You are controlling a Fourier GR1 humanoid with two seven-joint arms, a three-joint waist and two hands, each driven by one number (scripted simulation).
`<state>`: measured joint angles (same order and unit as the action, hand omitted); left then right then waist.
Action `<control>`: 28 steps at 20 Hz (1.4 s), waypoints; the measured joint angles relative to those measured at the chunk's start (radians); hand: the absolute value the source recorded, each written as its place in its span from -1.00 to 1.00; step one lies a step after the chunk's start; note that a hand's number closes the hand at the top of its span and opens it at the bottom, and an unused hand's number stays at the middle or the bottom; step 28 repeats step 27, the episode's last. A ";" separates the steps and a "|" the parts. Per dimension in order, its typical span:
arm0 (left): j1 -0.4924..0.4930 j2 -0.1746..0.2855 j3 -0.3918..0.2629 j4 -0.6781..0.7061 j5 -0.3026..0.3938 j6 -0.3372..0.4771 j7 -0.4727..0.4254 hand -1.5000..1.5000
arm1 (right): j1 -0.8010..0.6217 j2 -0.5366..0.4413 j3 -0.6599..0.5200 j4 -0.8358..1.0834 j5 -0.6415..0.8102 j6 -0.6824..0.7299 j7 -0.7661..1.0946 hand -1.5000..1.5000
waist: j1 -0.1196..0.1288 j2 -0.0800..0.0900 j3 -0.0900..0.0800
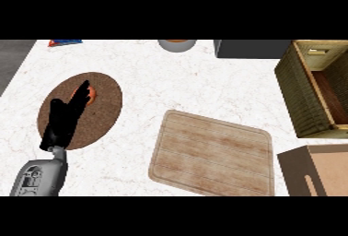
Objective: Pick the croissant from the cutting board and place it in the basket
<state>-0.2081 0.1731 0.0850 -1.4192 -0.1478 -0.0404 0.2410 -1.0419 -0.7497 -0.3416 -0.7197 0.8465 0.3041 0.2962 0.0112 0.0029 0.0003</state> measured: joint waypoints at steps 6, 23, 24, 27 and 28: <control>-0.010 -0.007 -0.004 0.014 -0.007 0.002 -0.002 0.00 | 0.044 0.022 -0.065 0.045 -0.058 -0.103 -0.069 -1.00 | 0.000 0.001 0.000; 0.005 0.001 0.010 0.010 -0.001 -0.006 -0.008 0.00 | 0.125 -0.133 -0.327 0.044 -0.230 -0.349 -0.090 -1.00 | -0.014 -0.003 0.000; 0.007 0.007 0.015 -0.001 0.003 -0.009 -0.003 0.00 | 0.148 -0.158 -0.349 0.048 -0.249 -0.331 -0.098 -1.00 | -0.016 -0.004 0.000; 0.009 0.006 0.022 0.019 -0.001 -0.001 -0.020 0.00 | 0.230 -0.216 -0.409 0.047 -0.305 -0.281 -0.130 -1.00 | -0.022 -0.005 0.000; 0.009 0.006 0.022 0.019 -0.001 -0.001 -0.020 0.00 | 0.230 -0.216 -0.409 0.047 -0.305 -0.281 -0.130 -1.00 | -0.022 -0.005 0.000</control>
